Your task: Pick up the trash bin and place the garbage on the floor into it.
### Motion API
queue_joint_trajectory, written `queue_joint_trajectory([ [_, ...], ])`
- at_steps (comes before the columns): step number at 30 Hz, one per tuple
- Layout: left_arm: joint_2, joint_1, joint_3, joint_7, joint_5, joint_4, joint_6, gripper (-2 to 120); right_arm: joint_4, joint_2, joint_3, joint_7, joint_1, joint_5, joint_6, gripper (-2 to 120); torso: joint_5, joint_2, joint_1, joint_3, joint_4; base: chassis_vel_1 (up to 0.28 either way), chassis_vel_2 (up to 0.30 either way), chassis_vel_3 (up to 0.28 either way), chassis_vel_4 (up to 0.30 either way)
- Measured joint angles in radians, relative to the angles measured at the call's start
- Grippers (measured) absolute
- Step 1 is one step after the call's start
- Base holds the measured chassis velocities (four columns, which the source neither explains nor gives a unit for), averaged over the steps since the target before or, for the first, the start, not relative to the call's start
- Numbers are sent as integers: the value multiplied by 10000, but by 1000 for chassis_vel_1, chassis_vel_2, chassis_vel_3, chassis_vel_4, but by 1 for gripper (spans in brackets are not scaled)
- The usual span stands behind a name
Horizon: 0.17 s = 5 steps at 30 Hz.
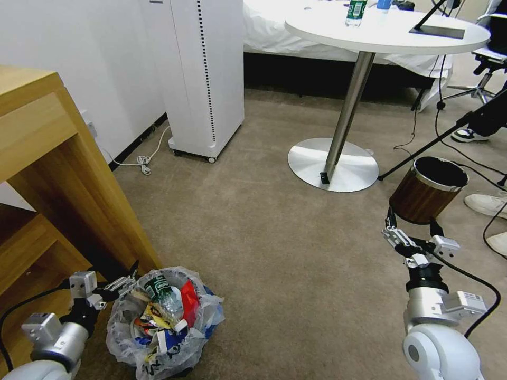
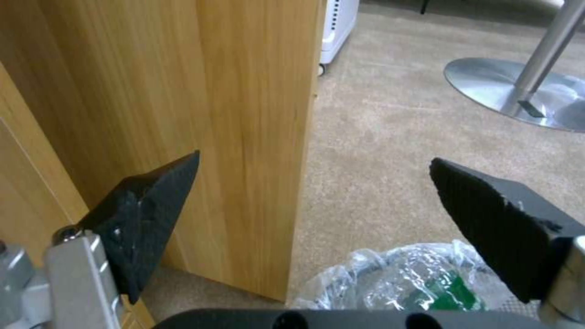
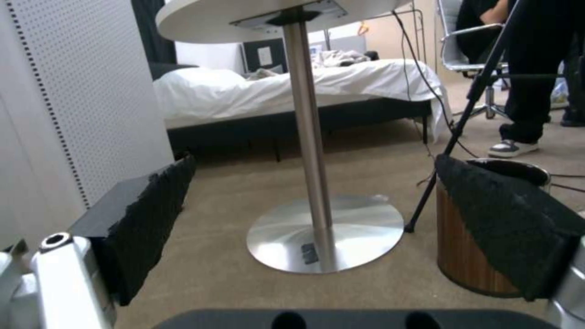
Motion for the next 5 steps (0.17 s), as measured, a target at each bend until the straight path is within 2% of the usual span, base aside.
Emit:
queue_joint_trajectory([
  [5,-41,32,-34,-12,1,-84,0,100,-58,-47,-63,-80,-7,-5,8,100,0,0,0,0,0,0,0,0,0],
])
